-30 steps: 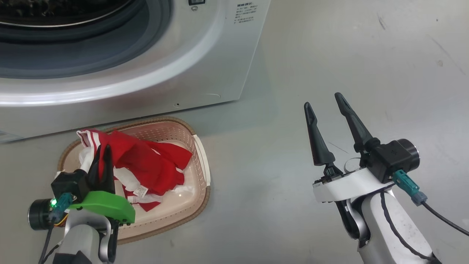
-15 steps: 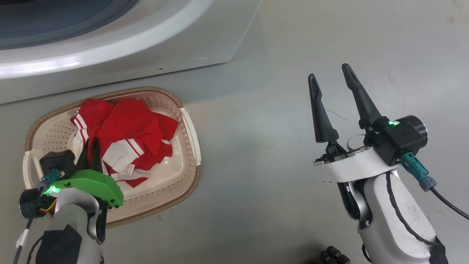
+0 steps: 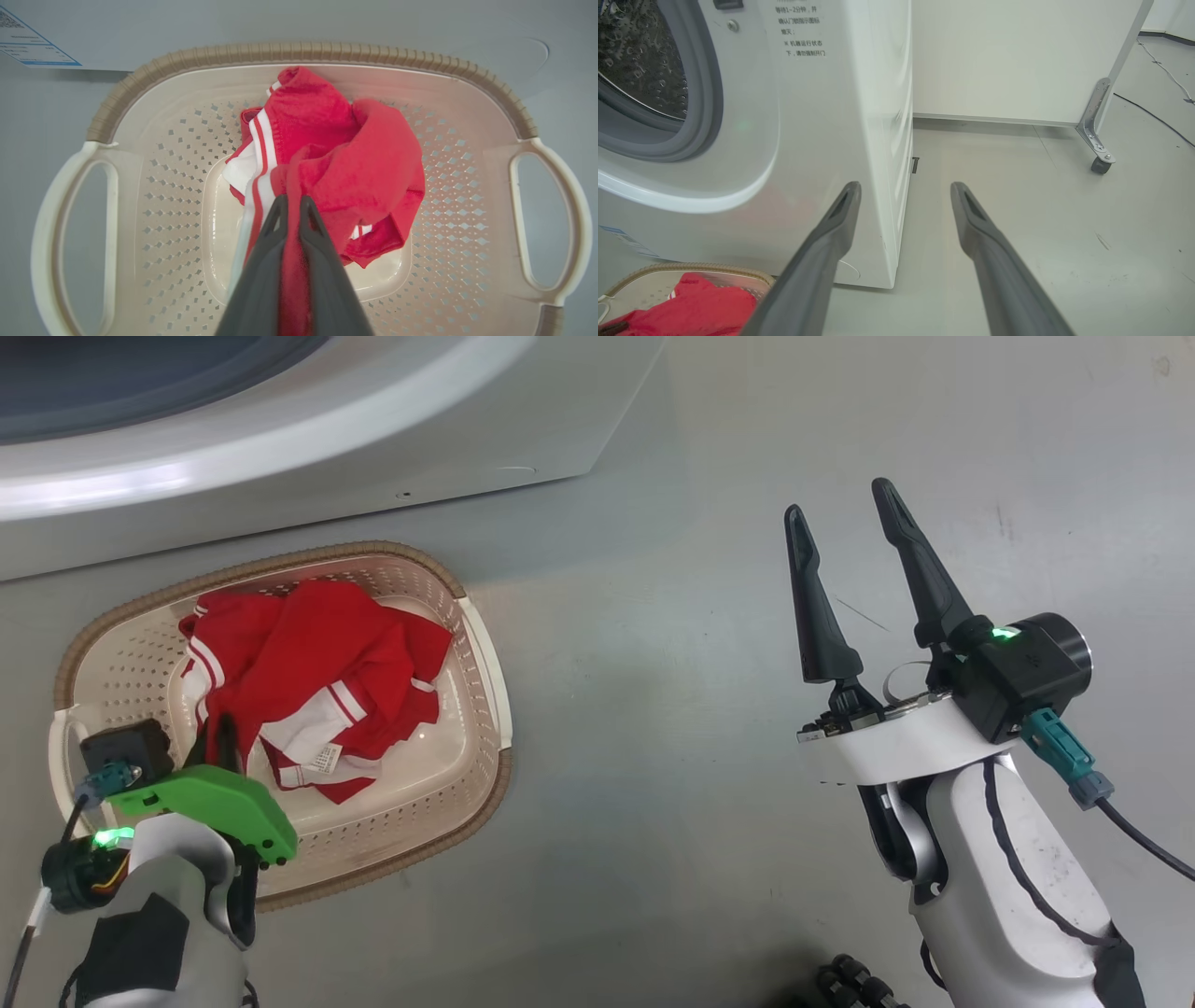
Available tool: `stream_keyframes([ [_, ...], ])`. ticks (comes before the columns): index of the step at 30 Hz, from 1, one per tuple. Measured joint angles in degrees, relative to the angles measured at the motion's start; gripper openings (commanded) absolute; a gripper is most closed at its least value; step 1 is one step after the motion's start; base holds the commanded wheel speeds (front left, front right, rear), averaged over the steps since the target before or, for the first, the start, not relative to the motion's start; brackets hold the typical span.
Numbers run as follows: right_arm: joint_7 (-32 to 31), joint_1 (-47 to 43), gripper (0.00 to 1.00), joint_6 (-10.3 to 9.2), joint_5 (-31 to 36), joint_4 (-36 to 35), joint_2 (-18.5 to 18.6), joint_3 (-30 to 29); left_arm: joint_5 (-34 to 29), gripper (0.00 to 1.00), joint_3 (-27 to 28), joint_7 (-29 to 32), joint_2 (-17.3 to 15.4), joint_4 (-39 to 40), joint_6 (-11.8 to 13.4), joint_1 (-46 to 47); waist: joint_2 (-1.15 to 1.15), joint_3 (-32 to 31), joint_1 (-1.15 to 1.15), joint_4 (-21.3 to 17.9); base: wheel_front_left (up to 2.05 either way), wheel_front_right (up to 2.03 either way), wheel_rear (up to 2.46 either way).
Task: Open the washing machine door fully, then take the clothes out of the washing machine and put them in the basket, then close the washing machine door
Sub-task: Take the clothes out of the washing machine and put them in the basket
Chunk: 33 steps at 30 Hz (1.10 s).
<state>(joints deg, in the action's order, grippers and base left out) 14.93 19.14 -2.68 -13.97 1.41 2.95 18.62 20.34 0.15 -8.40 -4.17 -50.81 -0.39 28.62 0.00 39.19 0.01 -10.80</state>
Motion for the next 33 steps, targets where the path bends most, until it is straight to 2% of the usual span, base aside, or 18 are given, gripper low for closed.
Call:
stream_keyframes([
  [1,0.0,0.2,1.0,0.0,0.0,0.1,0.0,0.0,0.1,0.24,0.0,-0.1,0.0,-0.3,-0.1,0.5,0.0,0.0,0.0,0.0,0.0,0.0,0.0],
  [3,0.0,0.4,1.0,-0.01,0.0,0.4,0.0,-0.1,0.3,0.6,0.0,-0.8,0.0,-1.1,-0.7,1.4,0.0,-0.3,0.0,0.1,0.0,0.0,0.0],
  [4,0.0,0.4,1.0,0.0,0.0,0.6,0.0,0.0,0.3,0.89,0.0,-1.1,0.1,-1.5,-0.9,1.8,0.0,-0.5,0.0,0.2,0.0,0.0,0.0],
  [5,0.0,0.4,1.0,0.0,0.0,0.8,0.0,0.0,0.3,1.0,0.2,-1.8,0.1,-1.9,-0.9,1.9,0.0,-0.7,0.0,0.3,0.0,0.0,0.0],
  [12,0.0,0.4,1.0,0.0,-0.1,1.9,0.0,0.0,-0.3,1.0,0.0,-5.4,-0.3,-2.3,-1.0,1.9,0.0,-3.2,0.0,0.6,0.0,0.0,0.0],
  [23,0.0,-0.3,1.0,0.01,-0.1,5.0,0.0,-1.7,-0.6,1.0,0.1,-6.0,0.5,0.1,-2.5,0.8,0.0,-9.5,-0.01,1.9,0.0,0.0,0.0],
  [33,0.0,-4.8,1.0,0.57,0.0,7.8,0.1,-3.6,-2.7,1.0,-0.1,-6.0,1.4,13.7,-3.0,-3.2,0.0,-17.2,-0.01,4.5,0.0,0.0,0.0],
])
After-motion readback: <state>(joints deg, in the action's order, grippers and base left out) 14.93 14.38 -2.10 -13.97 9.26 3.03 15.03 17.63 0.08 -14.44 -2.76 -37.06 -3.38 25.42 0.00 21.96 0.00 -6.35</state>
